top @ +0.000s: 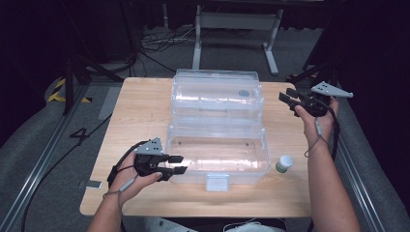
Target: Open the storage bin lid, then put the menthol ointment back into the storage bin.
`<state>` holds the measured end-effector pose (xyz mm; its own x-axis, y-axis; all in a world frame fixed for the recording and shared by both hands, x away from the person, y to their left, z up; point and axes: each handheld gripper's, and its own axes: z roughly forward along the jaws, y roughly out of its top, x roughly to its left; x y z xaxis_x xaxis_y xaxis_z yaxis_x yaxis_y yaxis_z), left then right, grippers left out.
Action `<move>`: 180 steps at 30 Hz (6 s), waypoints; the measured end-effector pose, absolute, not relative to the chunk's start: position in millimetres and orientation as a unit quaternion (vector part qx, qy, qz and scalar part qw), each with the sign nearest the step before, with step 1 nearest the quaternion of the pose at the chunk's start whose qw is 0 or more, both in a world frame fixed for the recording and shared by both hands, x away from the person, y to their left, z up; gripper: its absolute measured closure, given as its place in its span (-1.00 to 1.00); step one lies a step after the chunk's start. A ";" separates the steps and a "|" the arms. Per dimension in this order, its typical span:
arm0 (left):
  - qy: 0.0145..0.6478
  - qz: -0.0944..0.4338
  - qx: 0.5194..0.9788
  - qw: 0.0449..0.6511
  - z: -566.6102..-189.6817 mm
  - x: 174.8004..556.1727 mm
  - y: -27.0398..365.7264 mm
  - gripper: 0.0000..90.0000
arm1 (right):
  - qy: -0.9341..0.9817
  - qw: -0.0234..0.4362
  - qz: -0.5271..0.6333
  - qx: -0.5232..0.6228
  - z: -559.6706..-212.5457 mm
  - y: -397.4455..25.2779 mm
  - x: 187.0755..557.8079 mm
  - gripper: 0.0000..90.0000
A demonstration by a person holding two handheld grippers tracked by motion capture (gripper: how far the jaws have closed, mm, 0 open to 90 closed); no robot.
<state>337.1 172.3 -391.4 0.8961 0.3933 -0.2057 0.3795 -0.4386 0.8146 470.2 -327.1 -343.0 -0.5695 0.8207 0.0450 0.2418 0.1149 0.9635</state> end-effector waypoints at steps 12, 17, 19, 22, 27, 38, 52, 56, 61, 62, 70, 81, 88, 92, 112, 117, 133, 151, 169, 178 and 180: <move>0.238 0.029 0.841 0.486 -380.1 338.1 190.5 0.22 | 0.708 0.273 0.530 0.378 -331.4 -339.2 439.6 0.20; 0.253 0.037 0.835 0.488 -379.2 340.1 198.7 0.19 | 0.711 0.262 0.527 0.384 -324.8 -345.9 428.7 0.18; 0.260 0.044 0.833 0.487 -378.8 341.7 201.6 0.17 | 0.718 0.258 0.518 0.387 -322.6 -347.2 425.1 0.18; 0.271 0.059 0.829 0.486 -378.0 345.3 206.2 0.14 | 0.727 0.252 0.511 0.383 -320.1 -349.1 420.6 0.18; 0.282 0.066 0.823 0.488 -377.5 349.3 210.8 0.11 | 0.733 0.251 0.501 0.385 -321.0 -354.7 416.9 0.18; 0.328 0.086 0.808 0.481 -376.3 358.0 225.1 0.11 | 0.755 0.230 0.471 0.394 -315.7 -363.9 402.4 0.12; 0.359 0.108 0.802 0.466 -379.8 364.9 232.3 0.01 | 0.779 0.200 0.448 0.390 -317.5 -366.3 396.3 0.05; 0.364 0.109 0.800 0.465 -380.6 365.5 234.0 -0.02 | 0.787 0.196 0.445 0.381 -315.4 -363.2 394.3 0.05; 0.369 0.111 0.800 0.460 -382.2 366.9 236.5 -0.05 | 0.801 0.187 0.434 0.367 -312.9 -360.2 390.6 0.07; 0.372 0.111 0.799 0.460 -382.6 366.8 236.7 -0.05 | 0.805 0.181 0.432 0.365 -313.4 -359.7 390.5 0.08; 0.376 0.109 0.800 0.455 -384.4 367.1 237.7 -0.05 | 0.849 0.141 0.389 0.328 -320.3 -352.0 392.3 0.15; 0.379 0.104 0.804 0.446 -389.2 368.5 239.5 -0.06 | 0.887 0.102 0.335 0.300 -332.4 -340.9 396.2 0.14; 0.376 0.102 0.808 0.442 -390.1 368.6 237.7 -0.06 | 0.904 0.086 0.307 0.286 -339.8 -334.5 398.4 0.11; 0.374 0.101 0.811 0.438 -391.0 368.9 237.4 -0.06 | 0.911 0.080 0.297 0.275 -343.1 -330.9 399.3 0.09; 0.373 0.099 0.815 0.433 -394.0 369.8 236.6 -0.06 | 0.945 0.032 0.237 0.223 -363.8 -312.0 401.8 0.04; 0.371 0.097 0.816 0.433 -395.0 370.1 236.4 -0.06 | 0.950 0.024 0.219 0.222 -369.3 -309.5 403.1 0.00; 0.371 0.091 0.819 0.429 -399.6 372.3 237.3 -0.07 | 0.964 0.015 0.156 0.213 -391.4 -305.6 412.5 -0.02; 0.379 0.091 0.817 0.425 -404.1 374.6 240.6 -0.10 | 0.970 0.004 0.107 0.220 -409.2 -305.7 419.7 -0.01; 0.381 0.091 0.816 0.424 -405.1 374.9 241.5 -0.10 | 0.973 0.001 0.099 0.207 -413.1 -302.2 421.2 0.12; 0.385 0.092 0.814 0.424 -405.0 374.6 244.1 -0.10 | 0.972 0.002 0.107 0.208 -407.1 -301.3 421.9 0.13; 0.386 0.092 0.814 0.424 -405.0 374.4 244.1 -0.10 | 0.972 0.002 0.108 0.206 -405.5 -300.4 422.0 0.13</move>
<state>374.4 244.1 -405.0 0.6854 0.7065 -0.1764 0.5496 -0.3430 0.7617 422.0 -300.4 -405.5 -0.9150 0.4014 0.0413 0.4007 0.8915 0.2114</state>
